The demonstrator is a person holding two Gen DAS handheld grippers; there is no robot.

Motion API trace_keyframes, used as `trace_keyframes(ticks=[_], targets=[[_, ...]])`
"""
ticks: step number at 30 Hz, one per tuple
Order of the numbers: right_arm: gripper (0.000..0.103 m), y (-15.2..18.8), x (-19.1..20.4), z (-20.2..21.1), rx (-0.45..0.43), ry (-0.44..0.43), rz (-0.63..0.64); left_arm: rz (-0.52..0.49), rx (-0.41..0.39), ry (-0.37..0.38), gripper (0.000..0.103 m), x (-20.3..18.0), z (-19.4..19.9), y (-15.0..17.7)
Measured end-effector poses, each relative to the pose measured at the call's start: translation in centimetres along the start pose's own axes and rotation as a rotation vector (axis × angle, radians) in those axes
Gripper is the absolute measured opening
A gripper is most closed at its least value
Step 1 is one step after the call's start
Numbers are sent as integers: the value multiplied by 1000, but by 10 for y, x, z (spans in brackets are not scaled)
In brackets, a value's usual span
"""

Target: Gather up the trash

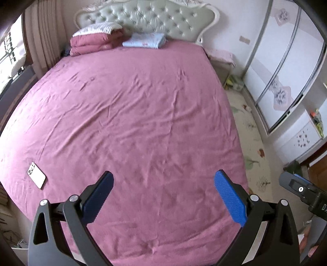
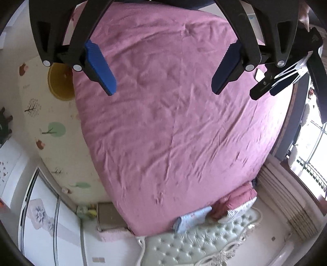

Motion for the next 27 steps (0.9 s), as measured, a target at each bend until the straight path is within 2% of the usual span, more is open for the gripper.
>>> trace_keyframes(ticks=[6, 15, 21, 27], targets=[[92, -7, 9, 25, -74, 6, 28, -22, -44, 3, 99, -10, 24, -15], [92, -2, 6, 29, -72, -8, 6, -47, -109, -11, 99, -22, 54, -23], [92, 2, 7, 34, -87, -21, 2, -21, -138, -19, 99, -17, 66, -25], [92, 3, 9, 40, -108, -40, 8, 11, -147, 11, 99, -14, 74, -25]])
Point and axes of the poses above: each gripper's, at about its wrist camera, not at the fingertips, and z roughly against the way its jaws point, x to its left, y to its underside, the point moved 6 cm from there along -z, roughly the way its jaws point, and after that the axes turned 9 degrees about y, right-handed, at the moved point
